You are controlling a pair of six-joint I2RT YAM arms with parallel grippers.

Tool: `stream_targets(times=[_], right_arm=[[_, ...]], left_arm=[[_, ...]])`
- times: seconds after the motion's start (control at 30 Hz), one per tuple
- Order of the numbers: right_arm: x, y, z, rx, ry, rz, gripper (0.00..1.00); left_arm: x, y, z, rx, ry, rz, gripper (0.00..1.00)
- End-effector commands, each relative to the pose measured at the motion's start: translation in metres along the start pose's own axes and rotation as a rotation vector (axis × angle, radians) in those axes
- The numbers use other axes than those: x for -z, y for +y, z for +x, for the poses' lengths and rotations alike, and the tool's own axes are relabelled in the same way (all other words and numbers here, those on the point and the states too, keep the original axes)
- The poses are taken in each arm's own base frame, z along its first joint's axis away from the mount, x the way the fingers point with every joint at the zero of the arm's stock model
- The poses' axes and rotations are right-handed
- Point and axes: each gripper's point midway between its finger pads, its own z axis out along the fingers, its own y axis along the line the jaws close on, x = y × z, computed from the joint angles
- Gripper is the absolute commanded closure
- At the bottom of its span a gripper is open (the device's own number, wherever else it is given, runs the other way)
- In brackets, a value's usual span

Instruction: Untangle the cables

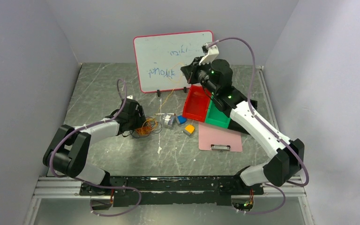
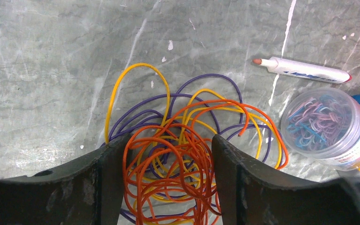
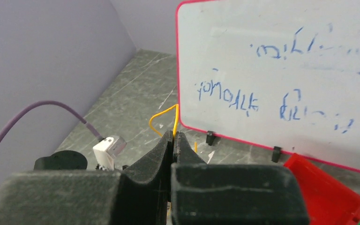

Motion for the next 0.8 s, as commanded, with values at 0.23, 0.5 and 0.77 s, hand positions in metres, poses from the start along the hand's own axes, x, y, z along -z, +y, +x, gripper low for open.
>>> stream_targets(times=[0.23,0.5,0.77], right_arm=[[0.044,-0.024,-0.086,0.158,-0.182,0.152,1.0],[0.082,-0.034,-0.134,0.236,-0.292,0.252,1.0],[0.117,-0.036,-0.171,0.292,-0.39,0.33,1.0]], left_arm=[[-0.006,0.014,0.014,-0.015,0.016,-0.053,0.39],[-0.008,0.018,0.017,-0.02,0.018,-0.064,0.42],[-0.01,0.023,0.022,-0.027,0.024,-0.081,0.43]])
